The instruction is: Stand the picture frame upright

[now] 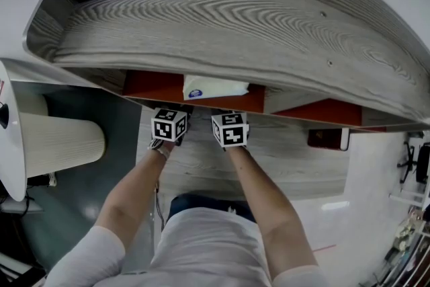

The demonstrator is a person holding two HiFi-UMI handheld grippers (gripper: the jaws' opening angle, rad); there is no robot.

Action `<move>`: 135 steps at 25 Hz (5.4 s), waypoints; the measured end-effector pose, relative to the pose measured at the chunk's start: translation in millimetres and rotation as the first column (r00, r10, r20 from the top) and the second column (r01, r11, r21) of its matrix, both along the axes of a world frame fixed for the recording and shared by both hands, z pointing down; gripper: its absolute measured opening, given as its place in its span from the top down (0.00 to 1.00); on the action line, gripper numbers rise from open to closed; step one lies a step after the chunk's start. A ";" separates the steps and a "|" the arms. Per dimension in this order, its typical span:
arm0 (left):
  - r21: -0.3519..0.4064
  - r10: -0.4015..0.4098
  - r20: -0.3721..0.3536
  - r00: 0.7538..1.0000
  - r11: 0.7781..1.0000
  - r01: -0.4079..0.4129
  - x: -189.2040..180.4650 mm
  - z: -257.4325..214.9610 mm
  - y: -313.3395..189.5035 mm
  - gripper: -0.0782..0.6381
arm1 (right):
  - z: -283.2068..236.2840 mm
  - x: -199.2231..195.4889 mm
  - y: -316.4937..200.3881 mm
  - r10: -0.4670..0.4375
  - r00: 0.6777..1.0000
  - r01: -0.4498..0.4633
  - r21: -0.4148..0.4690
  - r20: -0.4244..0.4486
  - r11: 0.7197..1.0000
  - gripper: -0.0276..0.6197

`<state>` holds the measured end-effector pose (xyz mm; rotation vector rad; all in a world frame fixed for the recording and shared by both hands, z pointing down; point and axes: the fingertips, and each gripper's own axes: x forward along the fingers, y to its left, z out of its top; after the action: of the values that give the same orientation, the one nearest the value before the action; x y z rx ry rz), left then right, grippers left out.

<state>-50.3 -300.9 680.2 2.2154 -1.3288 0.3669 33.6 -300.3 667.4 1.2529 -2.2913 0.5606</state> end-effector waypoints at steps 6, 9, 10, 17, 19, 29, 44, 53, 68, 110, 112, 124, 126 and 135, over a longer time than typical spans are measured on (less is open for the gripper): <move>0.000 -0.002 0.001 1.000 1.000 0.002 2.2 -0.7 -9.3 0.73 | 0.0 1.8 -7.2 0.009 1.000 -0.008 -0.024 0.012 1.000 0.77; 0.005 -0.003 0.010 1.000 1.000 0.003 2.7 0.6 -10.4 0.73 | 3.0 3.8 -8.0 0.003 1.000 -0.003 -0.034 -0.001 0.999 0.77; 0.007 -0.005 0.013 1.000 1.000 0.005 2.6 0.9 -10.8 0.73 | 3.8 3.5 -7.8 0.003 1.000 -0.003 -0.036 -0.002 0.999 0.76; 0.006 -0.001 0.012 1.000 1.000 0.001 6.0 -1.0 -18.1 0.73 | 0.7 1.1 -12.3 0.019 1.000 -0.019 -0.038 0.012 0.999 0.70; 0.003 0.005 0.020 1.000 1.000 -0.005 6.8 -1.0 -19.6 0.73 | 1.9 2.4 -12.8 0.018 1.000 -0.018 -0.042 0.010 0.999 0.70; -0.018 0.004 0.034 0.999 1.000 -0.004 8.9 6.4 -23.1 0.73 | 9.9 5.3 -16.3 0.021 1.000 -0.021 -0.059 -0.007 0.998 0.68; -0.005 -0.005 0.028 1.000 1.000 0.006 -1.3 0.4 -18.7 0.73 | 11.0 21.9 -12.3 0.078 0.997 -0.079 -0.050 -0.028 0.996 0.68; -0.025 0.002 0.025 1.000 1.000 -0.001 -8.6 -1.0 15.6 0.74 | -0.4 29.9 17.4 0.123 0.992 -0.123 -0.018 -0.021 0.992 0.80; -0.013 0.119 -0.010 0.993 0.993 -0.119 -6.0 -51.3 75.0 0.87 | -48.4 43.9 81.0 0.238 0.964 -0.241 0.014 0.118 0.970 0.89; 0.271 0.175 -0.155 0.972 0.954 -0.128 34.7 -338.2 190.4 0.87 | -319.4 41.8 188.1 -0.128 0.925 0.034 0.259 0.357 0.965 0.91; 0.273 0.175 -0.156 0.972 0.954 -0.127 35.9 -338.6 191.9 0.87 | -324.6 43.9 187.8 -0.136 0.925 0.036 0.273 0.356 0.961 0.91; 0.281 0.144 -0.143 0.979 0.955 -0.099 31.0 -339.7 190.5 0.87 | -325.9 44.7 192.5 -0.149 0.926 0.046 0.290 0.346 0.956 0.91; 0.283 0.141 -0.143 0.980 0.954 -0.096 29.0 -338.8 190.0 0.87 | -323.9 45.1 193.5 -0.147 0.928 0.045 0.289 0.343 0.956 0.91; 0.296 0.168 -0.140 0.976 0.948 -0.121 35.5 -339.1 195.1 0.87 | -314.3 52.3 196.9 -0.123 0.934 0.027 0.278 0.334 0.960 0.91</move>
<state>-14.8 -105.7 341.2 2.5295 -1.1961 0.0422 85.9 -103.4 353.1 1.2601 -2.7800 0.4863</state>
